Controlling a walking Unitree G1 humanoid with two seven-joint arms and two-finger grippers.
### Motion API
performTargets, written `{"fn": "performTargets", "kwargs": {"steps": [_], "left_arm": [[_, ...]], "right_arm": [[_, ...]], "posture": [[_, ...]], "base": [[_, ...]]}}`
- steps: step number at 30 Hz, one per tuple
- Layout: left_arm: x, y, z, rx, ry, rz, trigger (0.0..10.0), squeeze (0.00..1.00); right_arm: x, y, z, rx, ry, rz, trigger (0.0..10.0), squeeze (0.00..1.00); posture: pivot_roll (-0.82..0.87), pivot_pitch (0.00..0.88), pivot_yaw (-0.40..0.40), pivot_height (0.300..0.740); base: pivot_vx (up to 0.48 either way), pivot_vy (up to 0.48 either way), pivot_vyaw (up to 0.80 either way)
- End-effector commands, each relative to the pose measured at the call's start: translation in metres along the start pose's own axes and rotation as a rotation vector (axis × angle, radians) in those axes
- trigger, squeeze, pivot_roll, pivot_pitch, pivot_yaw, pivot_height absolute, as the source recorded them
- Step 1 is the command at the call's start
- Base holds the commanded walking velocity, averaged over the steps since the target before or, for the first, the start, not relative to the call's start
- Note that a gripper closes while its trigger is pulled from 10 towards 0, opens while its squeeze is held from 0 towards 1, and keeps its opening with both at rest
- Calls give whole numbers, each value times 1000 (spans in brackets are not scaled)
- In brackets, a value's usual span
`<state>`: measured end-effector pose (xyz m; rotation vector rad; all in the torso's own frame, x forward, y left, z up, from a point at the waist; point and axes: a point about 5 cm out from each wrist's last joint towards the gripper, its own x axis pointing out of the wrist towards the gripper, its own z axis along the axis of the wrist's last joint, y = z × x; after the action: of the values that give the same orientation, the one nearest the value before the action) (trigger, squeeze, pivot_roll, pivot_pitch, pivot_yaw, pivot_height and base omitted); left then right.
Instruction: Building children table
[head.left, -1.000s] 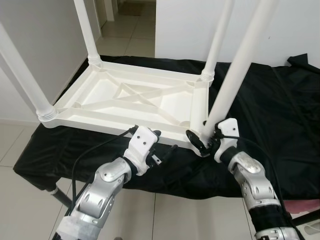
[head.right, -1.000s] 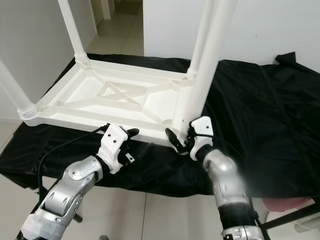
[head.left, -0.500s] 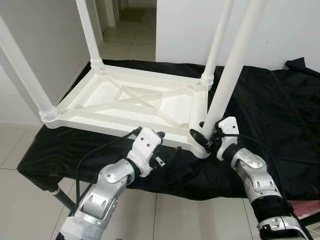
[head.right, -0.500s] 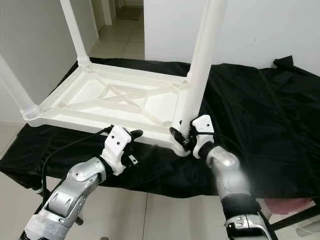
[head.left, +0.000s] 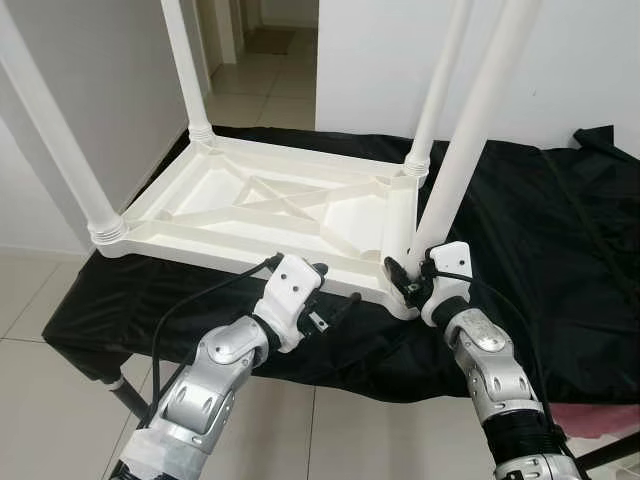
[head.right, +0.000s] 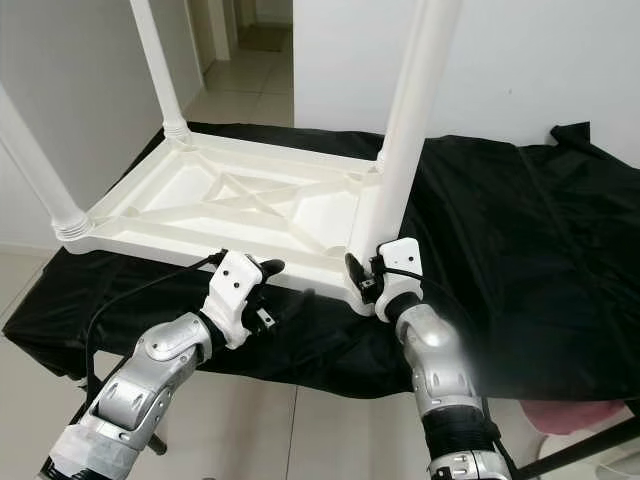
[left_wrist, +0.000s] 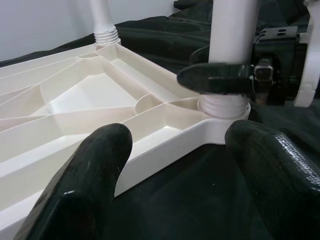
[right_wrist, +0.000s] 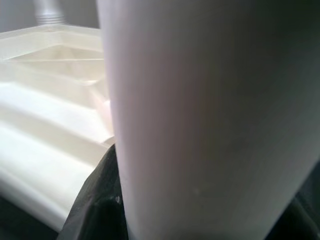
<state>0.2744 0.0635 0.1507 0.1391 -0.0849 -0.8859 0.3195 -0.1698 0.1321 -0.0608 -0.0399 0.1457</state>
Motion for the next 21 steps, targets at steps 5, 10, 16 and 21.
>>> {"fn": "performTargets", "kwargs": {"steps": [5, 10, 16, 21], "left_arm": [[-2, -3, -4, -1, 15, -30, 10000, 0], [-3, -7, -5, -16, 12, -30, 10000, 0], [-1, -6, -4, -19, 9, -26, 10000, 0], [1, -4, 1, -22, -8, -15, 10000, 0]], "right_arm": [[-6, -14, -4, 17, 44, -276, 10000, 0], [-17, 7, -6, 62, 50, -538, 10000, 0], [-11, 43, -1, 111, 52, -505, 10000, 0], [-8, 43, 5, 94, 26, -489, 10000, 0]], "posture": [[-13, 16, 23, 740], [-16, 25, 21, 740], [-18, 32, 22, 740], [-12, 31, 25, 740]], "base": [[0, 0, 0], [0, 0, 0], [0, 0, 0], [0, 0, 0]]}}
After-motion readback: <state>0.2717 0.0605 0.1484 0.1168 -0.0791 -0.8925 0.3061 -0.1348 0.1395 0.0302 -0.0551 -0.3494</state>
